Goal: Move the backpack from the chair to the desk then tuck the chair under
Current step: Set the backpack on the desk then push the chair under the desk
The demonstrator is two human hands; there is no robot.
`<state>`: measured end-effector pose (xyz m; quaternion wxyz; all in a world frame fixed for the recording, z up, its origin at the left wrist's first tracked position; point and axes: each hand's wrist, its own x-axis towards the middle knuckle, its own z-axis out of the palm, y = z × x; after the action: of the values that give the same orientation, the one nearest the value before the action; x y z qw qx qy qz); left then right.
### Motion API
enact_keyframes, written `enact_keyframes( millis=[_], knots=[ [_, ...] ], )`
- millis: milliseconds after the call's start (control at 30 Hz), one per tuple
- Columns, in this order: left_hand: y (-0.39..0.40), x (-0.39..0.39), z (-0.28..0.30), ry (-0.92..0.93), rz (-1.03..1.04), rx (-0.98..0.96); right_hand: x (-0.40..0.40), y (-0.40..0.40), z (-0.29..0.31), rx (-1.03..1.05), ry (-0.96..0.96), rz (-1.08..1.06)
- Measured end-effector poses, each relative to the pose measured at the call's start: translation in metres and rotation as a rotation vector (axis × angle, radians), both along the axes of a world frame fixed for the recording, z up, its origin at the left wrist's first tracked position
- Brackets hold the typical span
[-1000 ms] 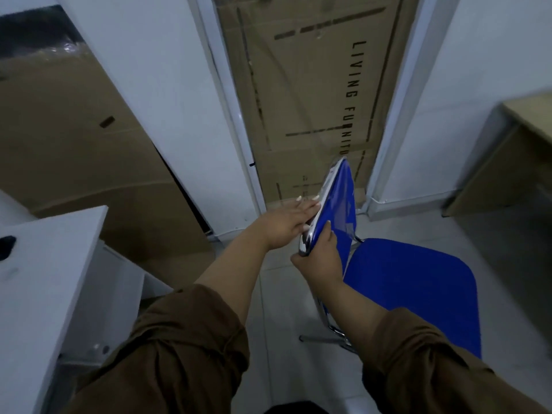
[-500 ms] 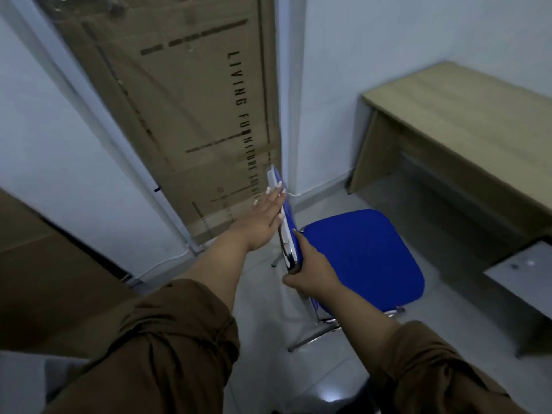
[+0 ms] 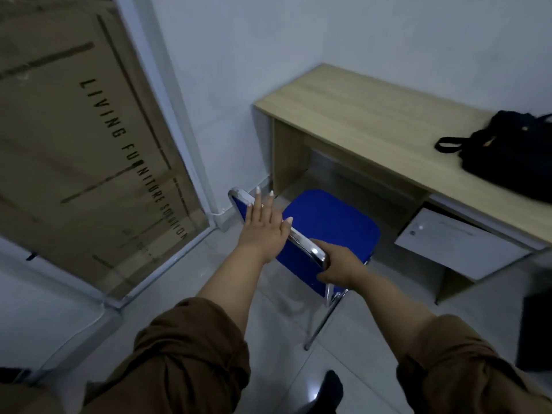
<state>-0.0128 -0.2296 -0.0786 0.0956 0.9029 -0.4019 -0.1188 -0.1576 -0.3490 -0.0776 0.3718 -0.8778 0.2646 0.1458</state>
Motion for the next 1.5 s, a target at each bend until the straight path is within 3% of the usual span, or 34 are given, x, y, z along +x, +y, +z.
enact_keyframes(
  millis=[200, 333, 433, 533, 1000, 1500],
  knots=[
    [-0.069, 0.002, 0.004, 0.021, -0.094, 0.051, 0.003, -0.059, 0.003, -0.191, 0.076, -0.107],
    [-0.098, 0.015, 0.01, 0.102, -0.113, 0.065, 0.029, -0.04, 0.001, -0.362, -0.217, -0.358],
    [-0.117, 0.023, 0.011, 0.149, -0.108, 0.077, 0.041, -0.035, -0.012, -0.678, -0.094, -0.226],
    [-0.137, 0.031, 0.01, 0.17, -0.111, 0.07, 0.048, -0.058, -0.022, -0.799, -0.033, -0.179],
    [-0.275, 0.064, 0.003, 0.113, -0.114, 0.059, 0.078, -0.208, -0.023, -0.769, -0.073, -0.13],
    [-0.378, 0.128, 0.001, 0.112, -0.169, 0.073, 0.138, -0.309, -0.026, -0.7, -0.064, -0.155]
  ],
)
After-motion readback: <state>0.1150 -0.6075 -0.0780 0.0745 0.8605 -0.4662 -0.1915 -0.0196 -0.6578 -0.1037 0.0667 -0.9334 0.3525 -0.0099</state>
